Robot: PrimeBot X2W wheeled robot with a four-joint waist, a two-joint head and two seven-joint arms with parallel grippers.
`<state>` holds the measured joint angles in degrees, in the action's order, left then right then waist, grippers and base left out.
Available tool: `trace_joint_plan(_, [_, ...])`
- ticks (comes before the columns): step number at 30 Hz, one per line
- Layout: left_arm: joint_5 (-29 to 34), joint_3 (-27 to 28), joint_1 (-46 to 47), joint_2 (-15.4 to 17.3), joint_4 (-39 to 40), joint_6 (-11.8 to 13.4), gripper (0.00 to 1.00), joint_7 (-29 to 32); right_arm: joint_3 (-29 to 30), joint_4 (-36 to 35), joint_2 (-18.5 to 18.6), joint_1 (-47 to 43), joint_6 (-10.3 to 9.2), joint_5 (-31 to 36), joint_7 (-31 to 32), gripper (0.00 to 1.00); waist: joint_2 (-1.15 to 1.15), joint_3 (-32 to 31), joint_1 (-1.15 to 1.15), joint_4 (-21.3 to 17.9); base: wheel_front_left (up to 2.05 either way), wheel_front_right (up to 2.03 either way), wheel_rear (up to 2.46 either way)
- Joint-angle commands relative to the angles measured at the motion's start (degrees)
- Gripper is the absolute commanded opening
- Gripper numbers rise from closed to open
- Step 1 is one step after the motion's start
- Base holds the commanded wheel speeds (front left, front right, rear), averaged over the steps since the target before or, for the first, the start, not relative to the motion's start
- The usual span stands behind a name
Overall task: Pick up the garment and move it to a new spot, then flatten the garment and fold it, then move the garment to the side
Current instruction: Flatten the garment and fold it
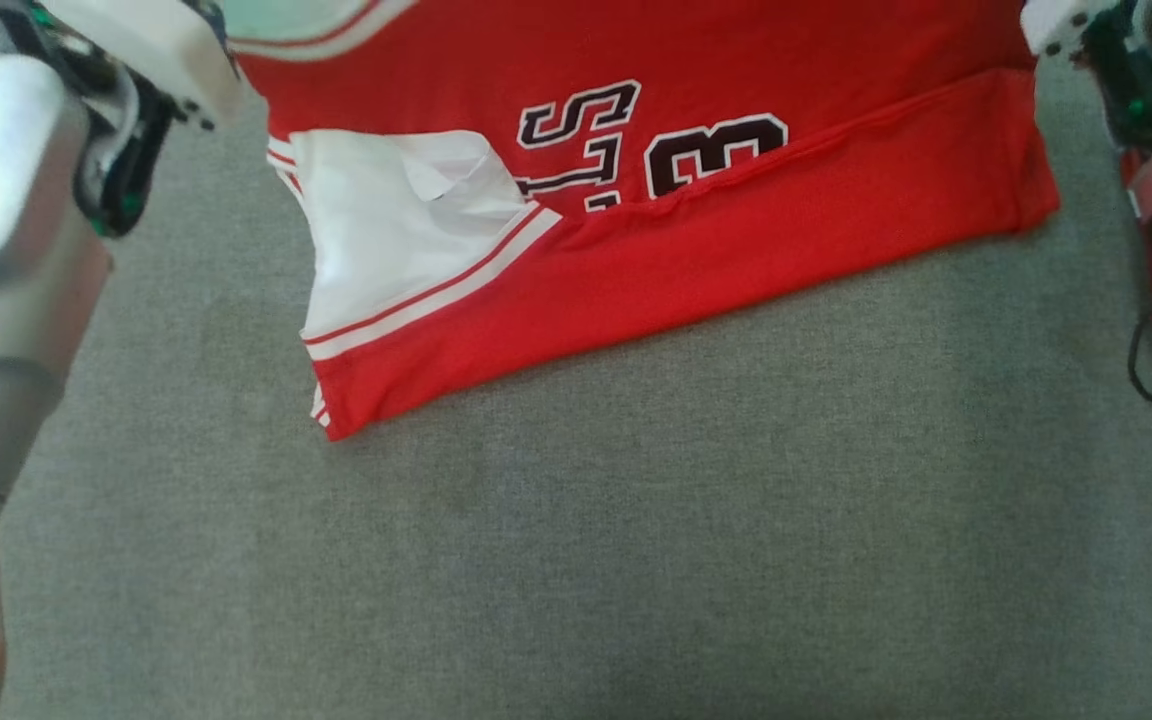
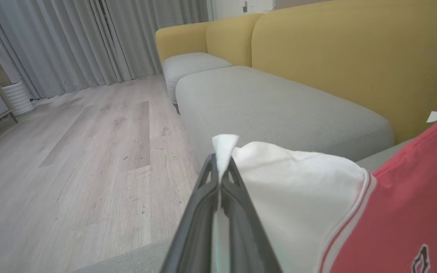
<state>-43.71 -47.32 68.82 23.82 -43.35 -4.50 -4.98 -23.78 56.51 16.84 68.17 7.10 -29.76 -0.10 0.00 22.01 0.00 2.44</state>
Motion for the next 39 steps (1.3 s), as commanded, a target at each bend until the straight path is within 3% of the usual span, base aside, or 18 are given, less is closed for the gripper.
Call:
trace_joint_plan(1, [0.9, 0.7, 1.3, 2.5, 0.4, -0.7, 0.00, -0.3, -1.2, -1.7, 0.6, -1.3, 0.39, -1.3, -0.6, 0.00, 0.00, -1.0, 0.00, 0.4, 0.00, 0.00, 0.00])
trace_joint_plan(13, [0.6, -6.2, -9.1, 5.2, 6.3, -2.6, 0.00, 2.6, -13.0, -5.0, 8.2, -12.9, 0.39, -7.6, 1.2, 0.00, 0.00, -8.2, 0.00, 2.4, 0.00, 0.00, 0.00])
trace_joint_plan(27, [-5.3, -12.2, -20.7, 12.7, 25.4, -2.1, 0.00, 18.7, -30.6, -6.1, 17.3, -16.9, 0.39, -8.2, 5.8, 0.00, 0.00, -10.2, 0.00, 3.8, 0.00, 0.00, 0.00])
trace_joint_plan(39, [-8.6, -13.5, -22.9, 15.8, 31.7, -1.0, 0.00, 25.8, -35.8, -4.0, 17.7, -15.0, 0.39, -11.2, 6.1, 0.00, 0.00, -8.4, 0.00, 2.9, 0.00, 0.00, 0.00])
